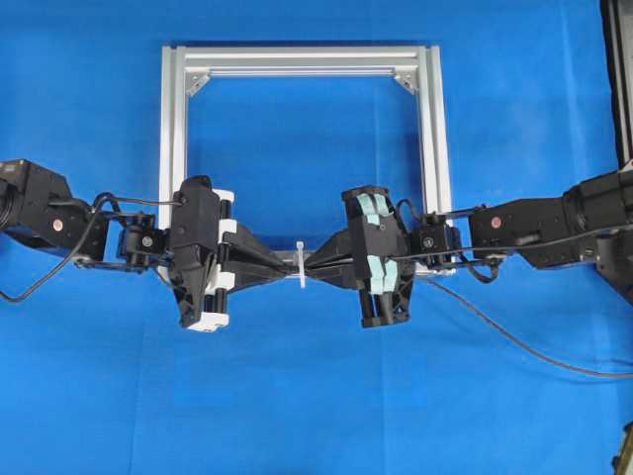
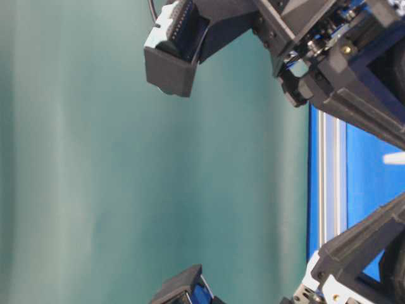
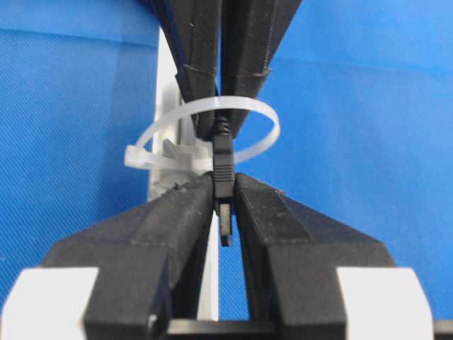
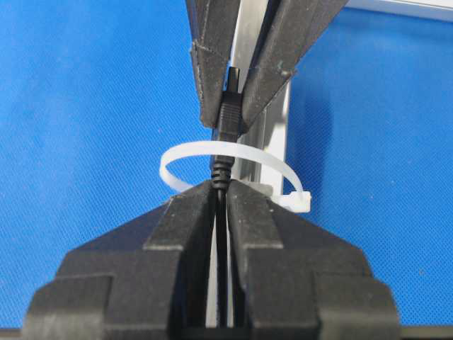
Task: Insert the wire through the string loop located in the center.
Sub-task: 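Open and close the left gripper on the USB plug tip, then open the right gripper and pull the cable leftward with the left gripper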
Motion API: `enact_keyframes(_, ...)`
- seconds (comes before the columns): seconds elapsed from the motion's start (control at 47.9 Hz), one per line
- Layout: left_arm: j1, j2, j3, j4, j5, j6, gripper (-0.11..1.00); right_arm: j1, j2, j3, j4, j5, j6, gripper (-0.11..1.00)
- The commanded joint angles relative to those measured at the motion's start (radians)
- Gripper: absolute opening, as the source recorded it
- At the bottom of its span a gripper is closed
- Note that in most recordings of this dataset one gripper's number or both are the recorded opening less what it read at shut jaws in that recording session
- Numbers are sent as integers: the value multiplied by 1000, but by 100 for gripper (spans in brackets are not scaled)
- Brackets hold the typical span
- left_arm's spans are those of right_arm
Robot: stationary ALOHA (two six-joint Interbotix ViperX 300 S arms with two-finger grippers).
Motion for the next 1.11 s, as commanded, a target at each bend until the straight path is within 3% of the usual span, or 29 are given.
enact_keyframes(0.0, -5, -17, -9, 3, -8, 3, 9, -6, -14, -12, 0, -6, 0, -1)
enact_keyframes(0.125, -5, -17, -9, 3, -6, 3, 9, -8, -14, -12, 0, -6, 0, 0)
enact_keyframes(0.209, -5, -17, -9, 3, -6, 3, 9, -8, -14, -12, 0, -8, 0, 7)
enact_keyframes(0.313, -5, -18, -6, 3, -6, 3, 9, -8, -20, -11, 0, -8, 0, 32)
enact_keyframes(0.502, -5, -20, -5, 3, -6, 3, 9, -8, -29, -5, 0, -3, 0, 86)
enact_keyframes(0.815, -5, -26, 0, 5, -6, 5, 9, -8, -31, -5, 0, -3, 0, 79)
enact_keyframes(1.087, -5, -115, 110, 3, -9, 3, 9, -8, -29, -3, 0, -3, 0, 79)
